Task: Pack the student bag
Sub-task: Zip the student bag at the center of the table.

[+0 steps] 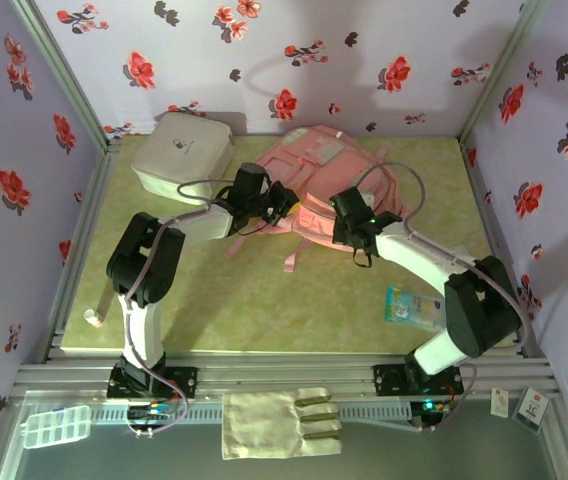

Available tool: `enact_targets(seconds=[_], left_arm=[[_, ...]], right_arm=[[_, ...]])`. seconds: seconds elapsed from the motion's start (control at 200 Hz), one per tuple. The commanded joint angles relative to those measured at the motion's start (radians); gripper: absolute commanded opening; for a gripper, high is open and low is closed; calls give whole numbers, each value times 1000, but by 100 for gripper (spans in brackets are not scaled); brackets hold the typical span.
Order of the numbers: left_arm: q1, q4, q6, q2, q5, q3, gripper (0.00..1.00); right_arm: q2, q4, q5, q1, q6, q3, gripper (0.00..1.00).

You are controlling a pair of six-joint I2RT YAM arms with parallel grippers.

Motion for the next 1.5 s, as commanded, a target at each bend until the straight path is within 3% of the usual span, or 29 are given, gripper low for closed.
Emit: enact_targets(seconds=[0.0, 0.09, 0.315, 0.58, 0.805, 1.01, 1.39, 1.495], left_arm=[[46, -32, 99, -26, 5, 0, 1], [47, -78, 165, -36, 21, 2, 7], [62, -175, 300, -130, -13, -56, 41], [67, -142, 271, -338, -86, -247, 58], [71, 31, 106, -390, -103, -399, 58], [71, 131, 49, -323, -42, -379, 56], [71, 165, 48, -219, -12, -306, 31], [76, 137, 64, -211, -28, -294, 19]], right_arm=[[-50, -74, 116, -82, -6, -40, 6], [-49, -74, 53, -72, -50, -22, 2], [5, -10, -148, 52, -173, 60, 0], [106, 59, -315, 152, -193, 177, 0], [178, 103, -367, 208, -169, 253, 0], [186, 123, -414, 224, -149, 254, 0], [166, 133, -398, 230, -132, 218, 0], [145, 109, -350, 229, -141, 199, 0]])
